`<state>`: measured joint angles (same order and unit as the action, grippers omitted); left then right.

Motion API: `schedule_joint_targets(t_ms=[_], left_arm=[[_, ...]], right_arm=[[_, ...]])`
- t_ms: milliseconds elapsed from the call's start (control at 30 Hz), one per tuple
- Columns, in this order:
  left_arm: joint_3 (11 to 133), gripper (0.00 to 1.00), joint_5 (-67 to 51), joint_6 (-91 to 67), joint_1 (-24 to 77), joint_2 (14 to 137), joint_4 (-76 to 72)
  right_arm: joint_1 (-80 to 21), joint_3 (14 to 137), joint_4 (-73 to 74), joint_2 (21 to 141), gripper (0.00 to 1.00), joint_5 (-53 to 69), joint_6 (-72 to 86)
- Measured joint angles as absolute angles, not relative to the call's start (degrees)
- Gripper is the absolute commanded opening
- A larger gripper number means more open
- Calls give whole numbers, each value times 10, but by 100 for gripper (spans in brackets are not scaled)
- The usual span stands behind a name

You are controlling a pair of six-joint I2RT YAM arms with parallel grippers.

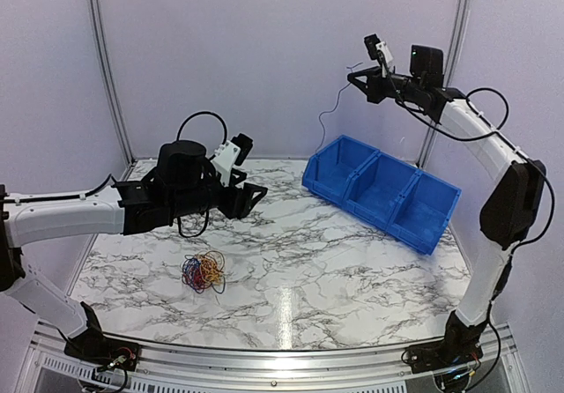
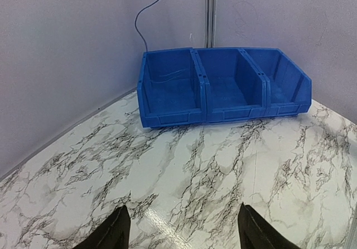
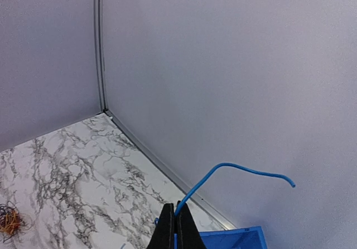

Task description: Untangle the cables

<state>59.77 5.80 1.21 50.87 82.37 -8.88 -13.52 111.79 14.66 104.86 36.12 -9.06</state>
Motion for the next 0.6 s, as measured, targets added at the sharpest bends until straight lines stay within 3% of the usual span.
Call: schedule_joint_targets(t_ms=[600], left_arm=[[543,68,76,-11,472,797,-107]], right_arm=[[-127,1158,146,1148,0,258,-125]])
